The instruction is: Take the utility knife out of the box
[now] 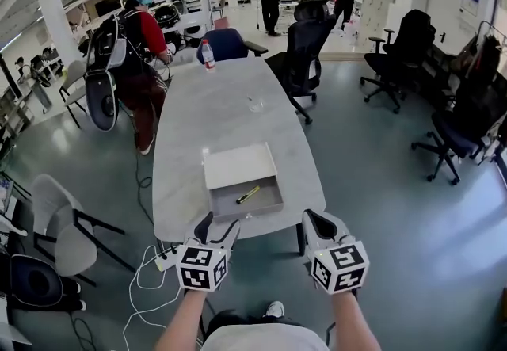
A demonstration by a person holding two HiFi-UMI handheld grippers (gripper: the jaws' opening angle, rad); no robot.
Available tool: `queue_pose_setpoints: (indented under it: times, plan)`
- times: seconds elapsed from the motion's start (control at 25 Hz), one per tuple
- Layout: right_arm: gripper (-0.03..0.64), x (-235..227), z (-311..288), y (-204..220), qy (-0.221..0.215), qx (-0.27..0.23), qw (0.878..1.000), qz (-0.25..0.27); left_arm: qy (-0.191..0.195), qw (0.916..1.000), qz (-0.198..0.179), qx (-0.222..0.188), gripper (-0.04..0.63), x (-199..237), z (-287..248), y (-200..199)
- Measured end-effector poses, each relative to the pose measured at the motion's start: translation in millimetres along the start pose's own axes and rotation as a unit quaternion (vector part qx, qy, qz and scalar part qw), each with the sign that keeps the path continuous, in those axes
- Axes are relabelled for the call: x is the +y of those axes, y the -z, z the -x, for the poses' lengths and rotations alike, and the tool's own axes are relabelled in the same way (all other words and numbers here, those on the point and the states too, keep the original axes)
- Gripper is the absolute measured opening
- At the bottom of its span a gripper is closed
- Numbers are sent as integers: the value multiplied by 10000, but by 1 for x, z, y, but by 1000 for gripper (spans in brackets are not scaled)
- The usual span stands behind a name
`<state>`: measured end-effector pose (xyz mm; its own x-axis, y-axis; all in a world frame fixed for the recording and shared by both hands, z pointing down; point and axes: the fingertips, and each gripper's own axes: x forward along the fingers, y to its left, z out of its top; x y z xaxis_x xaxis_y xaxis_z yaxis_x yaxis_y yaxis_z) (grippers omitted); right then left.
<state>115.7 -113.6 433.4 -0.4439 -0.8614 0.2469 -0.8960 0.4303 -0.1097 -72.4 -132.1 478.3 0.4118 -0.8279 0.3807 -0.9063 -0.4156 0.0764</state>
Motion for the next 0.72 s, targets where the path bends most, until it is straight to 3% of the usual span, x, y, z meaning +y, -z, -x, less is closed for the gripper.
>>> queue_pose_setpoints:
  times: [0.72]
  plan:
    - [5, -31, -66, -12, -227, 23, 9997, 25, 126, 9971, -284, 699, 255, 16, -72, 14]
